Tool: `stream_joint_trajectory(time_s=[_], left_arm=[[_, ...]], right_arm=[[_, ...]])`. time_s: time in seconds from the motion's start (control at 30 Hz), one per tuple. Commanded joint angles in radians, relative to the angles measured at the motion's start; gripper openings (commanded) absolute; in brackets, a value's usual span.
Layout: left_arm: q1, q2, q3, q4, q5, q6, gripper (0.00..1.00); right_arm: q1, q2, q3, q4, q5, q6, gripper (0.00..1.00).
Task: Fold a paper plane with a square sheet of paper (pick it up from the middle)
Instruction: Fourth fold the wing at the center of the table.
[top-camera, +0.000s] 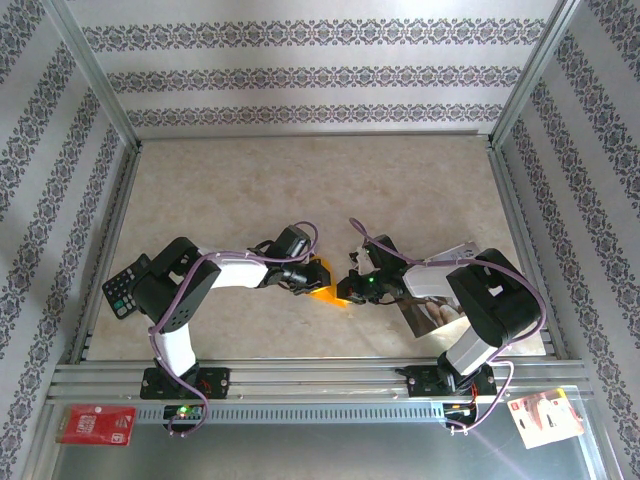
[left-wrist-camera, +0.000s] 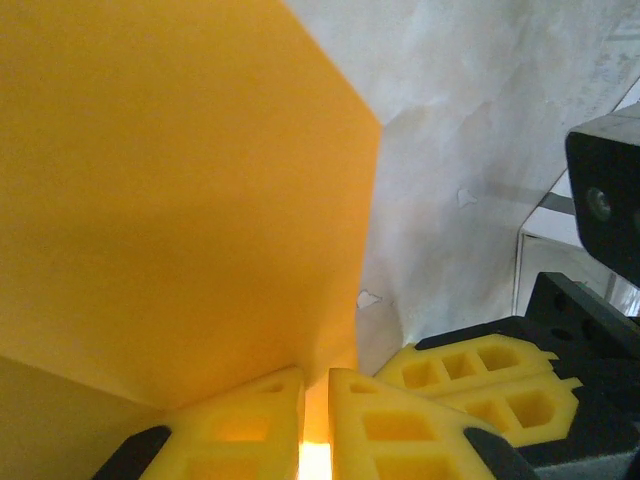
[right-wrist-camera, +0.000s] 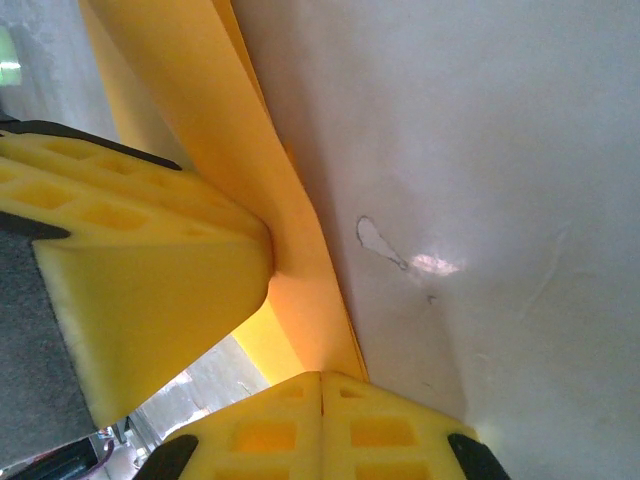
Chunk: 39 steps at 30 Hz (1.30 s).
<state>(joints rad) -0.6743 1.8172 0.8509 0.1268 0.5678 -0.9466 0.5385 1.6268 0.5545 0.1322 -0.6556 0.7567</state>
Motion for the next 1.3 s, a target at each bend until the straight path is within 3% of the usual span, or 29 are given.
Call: stream_joint_trajectory(time_s=[0.0, 0.73, 1.27], left_arm=[[-0.001, 0.014, 0.003, -0.042, -0.037, 0.025, 0.13], [0.119, 0.048, 0.068, -0.223, -0.149, 0.154, 0.11], [0.211, 0.074, 0.12, -0.257, -0.137, 0.207, 0.1]], right_arm=[[-0.01, 0.078, -0.047, -0.161, 0.175, -0.031, 0.0], [-0.015, 0.104, -0.044, -0.211, 0.189, -0.037, 0.0], [-0.022, 0.11, -0.044, -0.215, 0.186, -0.04, 0.0]])
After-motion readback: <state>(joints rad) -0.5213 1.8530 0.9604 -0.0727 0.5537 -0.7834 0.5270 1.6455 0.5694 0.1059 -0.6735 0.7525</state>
